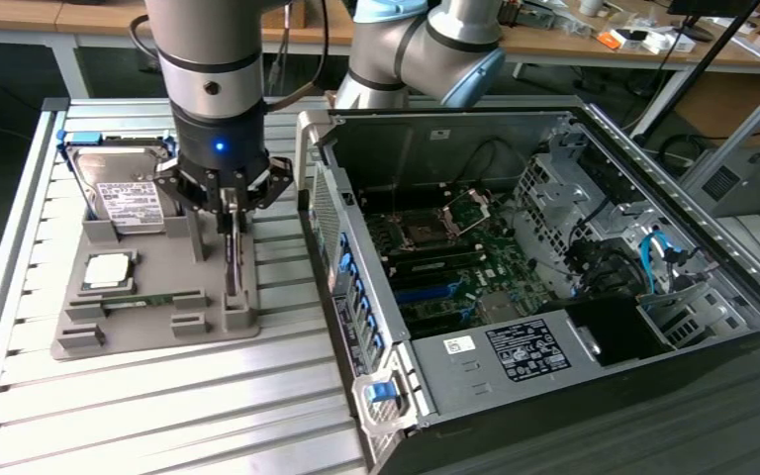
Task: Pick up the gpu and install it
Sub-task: 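Pick up the gpu and move the gpu toward the slot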
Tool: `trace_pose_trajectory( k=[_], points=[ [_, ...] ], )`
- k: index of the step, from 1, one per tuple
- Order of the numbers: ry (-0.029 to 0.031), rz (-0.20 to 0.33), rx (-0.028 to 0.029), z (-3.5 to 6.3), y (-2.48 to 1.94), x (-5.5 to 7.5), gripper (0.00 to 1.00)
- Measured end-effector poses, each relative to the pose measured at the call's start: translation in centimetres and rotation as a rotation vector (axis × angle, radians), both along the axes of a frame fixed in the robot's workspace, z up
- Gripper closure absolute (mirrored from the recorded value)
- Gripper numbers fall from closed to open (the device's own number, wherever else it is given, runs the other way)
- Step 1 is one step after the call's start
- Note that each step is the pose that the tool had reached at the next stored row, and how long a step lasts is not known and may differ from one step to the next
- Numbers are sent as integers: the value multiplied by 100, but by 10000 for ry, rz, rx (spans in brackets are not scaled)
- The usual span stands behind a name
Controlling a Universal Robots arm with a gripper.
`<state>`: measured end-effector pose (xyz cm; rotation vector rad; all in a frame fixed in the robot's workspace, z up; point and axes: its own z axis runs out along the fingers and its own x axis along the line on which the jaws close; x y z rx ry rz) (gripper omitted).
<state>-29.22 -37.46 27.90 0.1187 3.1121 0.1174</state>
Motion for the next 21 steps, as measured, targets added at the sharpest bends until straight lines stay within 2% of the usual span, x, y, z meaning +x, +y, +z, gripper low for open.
trace_pose_trajectory(
  k=[6, 21],
  points=[
    [-1, 0, 1, 64, 0, 0, 73],
    [1, 0, -1, 122, 0, 0, 73]
  ],
)
